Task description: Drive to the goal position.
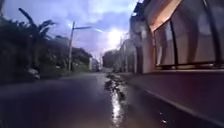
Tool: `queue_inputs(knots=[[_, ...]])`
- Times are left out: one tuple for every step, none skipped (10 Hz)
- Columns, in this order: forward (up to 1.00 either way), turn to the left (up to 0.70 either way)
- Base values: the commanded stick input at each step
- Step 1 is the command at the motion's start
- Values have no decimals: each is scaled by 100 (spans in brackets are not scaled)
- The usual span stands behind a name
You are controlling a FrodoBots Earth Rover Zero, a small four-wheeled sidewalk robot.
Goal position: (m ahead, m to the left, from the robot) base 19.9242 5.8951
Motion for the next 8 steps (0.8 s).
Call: queue_inputs(knots=[[70,0],[70,0],[70,0],[70,4],[70,9],[70,22],[70,33],[70,21]])
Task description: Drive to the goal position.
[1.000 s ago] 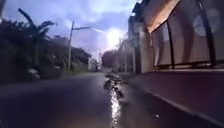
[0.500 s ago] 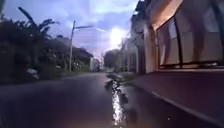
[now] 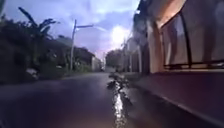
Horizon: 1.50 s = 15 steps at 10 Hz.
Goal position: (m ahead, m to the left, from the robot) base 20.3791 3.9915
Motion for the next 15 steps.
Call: queue_inputs(knots=[[70,9],[70,0],[70,0],[70,0],[70,0],[70,0],[70,0],[70,0],[70,0],[70,0],[70,0],[70,0],[70,0],[70,0],[70,0]])
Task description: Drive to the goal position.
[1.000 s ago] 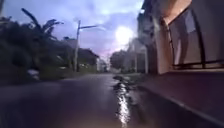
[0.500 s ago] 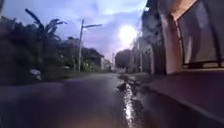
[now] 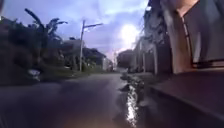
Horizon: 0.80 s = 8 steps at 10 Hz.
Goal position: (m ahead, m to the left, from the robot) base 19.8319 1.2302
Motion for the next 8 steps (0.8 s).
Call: queue_inputs(knots=[[70,0],[70,0],[70,0],[70,0],[70,0],[70,0],[70,0],[70,0]])
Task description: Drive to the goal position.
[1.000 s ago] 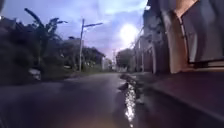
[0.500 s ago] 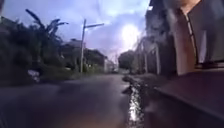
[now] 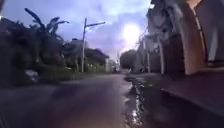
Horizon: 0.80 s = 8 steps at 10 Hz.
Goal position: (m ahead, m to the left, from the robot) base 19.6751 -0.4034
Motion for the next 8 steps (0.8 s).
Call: queue_inputs(knots=[[70,0],[70,0],[70,0],[70,0],[70,-35],[70,-35],[70,-35],[70,-35]])
